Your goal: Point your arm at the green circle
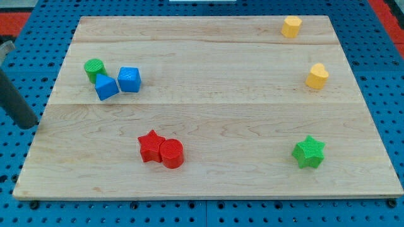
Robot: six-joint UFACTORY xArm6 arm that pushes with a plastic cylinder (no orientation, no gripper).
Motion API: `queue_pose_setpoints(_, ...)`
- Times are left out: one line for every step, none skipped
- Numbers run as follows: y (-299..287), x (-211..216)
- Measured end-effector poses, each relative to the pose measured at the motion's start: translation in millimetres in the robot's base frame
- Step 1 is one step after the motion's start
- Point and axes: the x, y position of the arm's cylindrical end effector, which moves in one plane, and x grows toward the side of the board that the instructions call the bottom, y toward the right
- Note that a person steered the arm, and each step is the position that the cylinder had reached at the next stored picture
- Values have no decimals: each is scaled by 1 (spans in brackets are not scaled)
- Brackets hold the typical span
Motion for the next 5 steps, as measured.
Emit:
queue_pose_setpoints(0, -9)
queue_pose_setpoints(-1, -37)
queue_pose_setpoints(0, -73)
queue_pose_setpoints(17, -106)
queue_pose_setpoints(51, -143)
